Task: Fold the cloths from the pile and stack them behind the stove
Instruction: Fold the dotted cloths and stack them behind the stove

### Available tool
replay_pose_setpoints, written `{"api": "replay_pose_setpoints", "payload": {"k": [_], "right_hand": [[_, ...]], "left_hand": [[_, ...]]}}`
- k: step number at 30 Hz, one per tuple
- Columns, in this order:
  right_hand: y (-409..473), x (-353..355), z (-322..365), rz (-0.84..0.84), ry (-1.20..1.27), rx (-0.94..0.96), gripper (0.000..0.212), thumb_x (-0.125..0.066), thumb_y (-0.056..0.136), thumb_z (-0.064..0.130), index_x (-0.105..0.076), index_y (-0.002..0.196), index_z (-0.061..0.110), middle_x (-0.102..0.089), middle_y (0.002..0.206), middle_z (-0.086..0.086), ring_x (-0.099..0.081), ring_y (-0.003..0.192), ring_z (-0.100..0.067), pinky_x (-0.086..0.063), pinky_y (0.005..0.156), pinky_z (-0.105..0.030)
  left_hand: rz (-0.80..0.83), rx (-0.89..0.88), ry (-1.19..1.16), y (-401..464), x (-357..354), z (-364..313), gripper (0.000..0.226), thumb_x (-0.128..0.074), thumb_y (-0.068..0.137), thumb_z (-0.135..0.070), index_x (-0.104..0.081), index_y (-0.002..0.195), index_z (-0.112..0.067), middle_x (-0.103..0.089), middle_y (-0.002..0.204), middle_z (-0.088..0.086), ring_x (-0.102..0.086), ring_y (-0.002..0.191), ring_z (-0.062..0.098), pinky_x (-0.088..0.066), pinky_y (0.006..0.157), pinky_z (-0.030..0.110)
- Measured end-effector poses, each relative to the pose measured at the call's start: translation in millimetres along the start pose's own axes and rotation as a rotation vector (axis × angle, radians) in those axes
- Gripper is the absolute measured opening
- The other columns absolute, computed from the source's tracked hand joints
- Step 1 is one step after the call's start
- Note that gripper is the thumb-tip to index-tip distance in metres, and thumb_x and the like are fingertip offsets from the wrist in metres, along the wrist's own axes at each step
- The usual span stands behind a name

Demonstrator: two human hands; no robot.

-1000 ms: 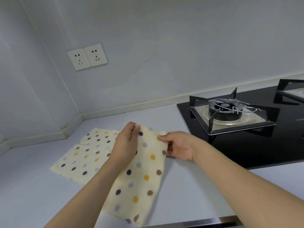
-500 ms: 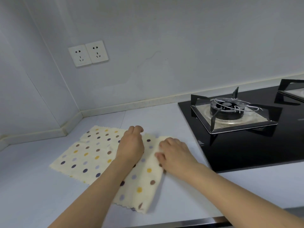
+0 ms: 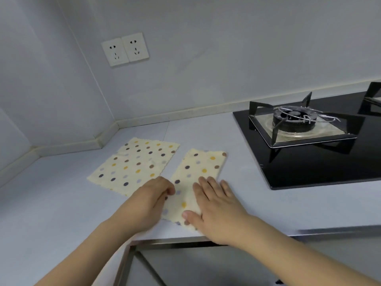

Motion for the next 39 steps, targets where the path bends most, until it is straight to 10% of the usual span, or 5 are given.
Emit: {"api": "replay_pose_setpoints", "payload": {"k": [10,18,25,34,39], "right_hand": [[-56,0,42,-0.136,-0.074,0.253,0.085,-0.033,0.085,0.070,-0.021,0.149,0.016,-0.018,0.156,0.000,-0.016,0.143,-0.021,-0.010,0.119,-0.038],[-85,26,23,-0.319,0.172,0.279,0.026,-0.055,0.089,0.016,-0.069,0.110,0.022,-0.061,0.106,0.005,-0.057,0.096,-0.019,-0.046,0.087,-0.031],[-66,69,-23,-0.321,0.529,0.011,0.016,-0.060,0.091,0.034,-0.063,0.093,0.019,-0.055,0.071,0.008,-0.054,0.068,-0.012,-0.039,0.063,-0.026],[13,70,-67,-0.266,0.392,-0.242,0.026,-0.044,0.094,0.023,-0.039,0.069,0.016,-0.045,0.079,0.002,-0.047,0.079,-0.023,-0.034,0.059,-0.029],[43,49,-82,-0.123,0.153,-0.306,0.032,-0.043,0.096,0.033,-0.052,0.118,0.012,-0.041,0.123,-0.008,-0.040,0.114,-0.028,-0.036,0.083,-0.034]], "left_hand": [[0.179,0.068,0.102,-57,-4,-8,0.053,-0.039,0.090,-0.041,-0.045,0.139,-0.021,-0.042,0.133,-0.011,-0.038,0.125,0.008,-0.025,0.104,0.014],[0.122,-0.138,0.125,-88,0,-61,0.037,-0.055,0.084,-0.053,-0.053,0.116,-0.036,-0.037,0.134,-0.022,-0.029,0.127,-0.004,-0.030,0.106,0.020],[-0.012,0.267,-0.473,-57,28,-43,0.024,-0.059,0.094,-0.036,-0.062,0.085,-0.014,-0.055,0.071,-0.009,-0.049,0.066,0.010,-0.038,0.067,0.029],[-0.137,0.627,-0.372,25,-7,9,0.023,-0.053,0.094,-0.029,-0.045,0.078,-0.014,-0.046,0.073,0.003,-0.043,0.063,0.017,-0.033,0.062,0.029],[-0.072,0.671,-0.014,44,-26,17,0.037,-0.049,0.093,-0.044,-0.051,0.116,-0.016,-0.053,0.106,-0.001,-0.052,0.100,0.021,-0.040,0.081,0.031]]}}
Point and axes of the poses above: each hand's wrist, its own y-axis towards the middle knuckle, its own x-axis out of the back of the hand, z = x × y, the point moved 10 cm from there along y, towards the middle knuckle
